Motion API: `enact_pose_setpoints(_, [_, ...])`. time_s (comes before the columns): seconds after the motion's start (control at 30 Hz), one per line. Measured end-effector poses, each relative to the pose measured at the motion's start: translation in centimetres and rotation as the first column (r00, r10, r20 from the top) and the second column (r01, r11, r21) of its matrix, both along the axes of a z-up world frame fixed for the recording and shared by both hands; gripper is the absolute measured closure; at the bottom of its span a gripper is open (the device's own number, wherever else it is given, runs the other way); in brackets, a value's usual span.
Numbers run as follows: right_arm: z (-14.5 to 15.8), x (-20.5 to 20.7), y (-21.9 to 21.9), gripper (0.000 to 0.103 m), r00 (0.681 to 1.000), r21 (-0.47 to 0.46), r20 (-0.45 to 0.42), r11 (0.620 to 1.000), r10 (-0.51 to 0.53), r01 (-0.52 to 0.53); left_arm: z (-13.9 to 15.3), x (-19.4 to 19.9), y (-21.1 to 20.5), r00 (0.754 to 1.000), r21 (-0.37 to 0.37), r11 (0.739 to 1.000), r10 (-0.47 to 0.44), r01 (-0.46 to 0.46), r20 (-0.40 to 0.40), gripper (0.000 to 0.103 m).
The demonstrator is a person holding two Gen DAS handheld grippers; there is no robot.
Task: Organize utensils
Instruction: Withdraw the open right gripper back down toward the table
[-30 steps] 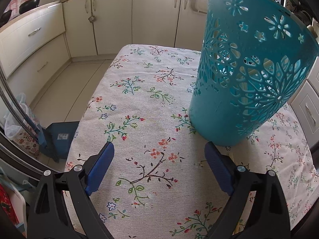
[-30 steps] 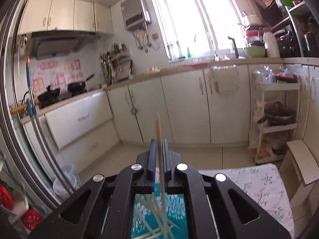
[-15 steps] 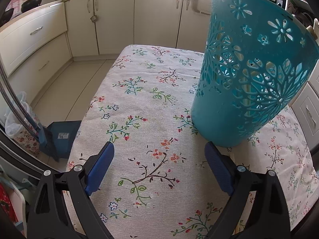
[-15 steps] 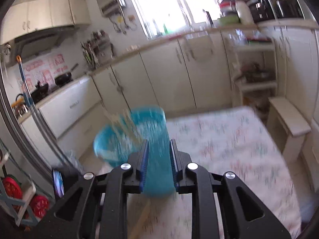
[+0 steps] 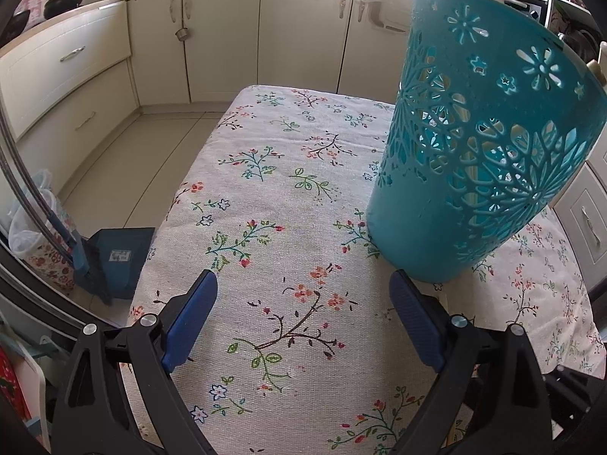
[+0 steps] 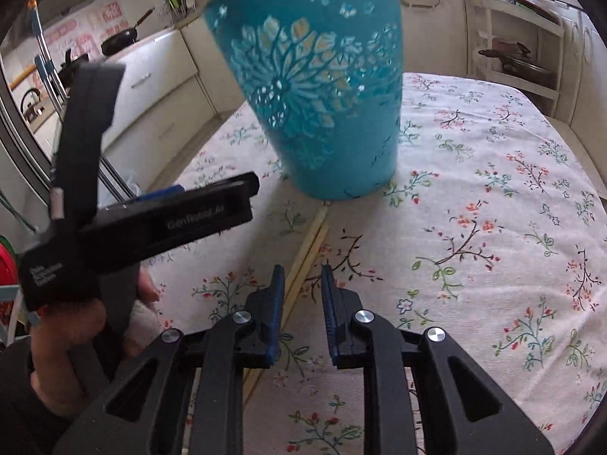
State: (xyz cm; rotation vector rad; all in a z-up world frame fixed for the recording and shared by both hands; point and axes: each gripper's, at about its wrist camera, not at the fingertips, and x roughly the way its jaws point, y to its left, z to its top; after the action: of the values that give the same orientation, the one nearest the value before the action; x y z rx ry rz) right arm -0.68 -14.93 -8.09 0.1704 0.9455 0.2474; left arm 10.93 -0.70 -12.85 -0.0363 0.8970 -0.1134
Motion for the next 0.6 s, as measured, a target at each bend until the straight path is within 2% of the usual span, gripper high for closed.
enact_pose_setpoints(0.37, [-0.2,-0.9,1.0,0.089,0.997,-0.166,0.037,0.984,0.074,-0.067,-0.1,0.1,0.1,1.000,-0.005,1.000,0.003,-0.003,0.000,0.015])
enact_pose_setpoints(0.6, [-0.4,-1.2,-2.7,0.092,0.998,-0.202,0.030,0.979,0.047,-0.040,-0.1,0.2,0.0,1.000,-0.004,1.000,-0.001,0.001,-0.001,0.015])
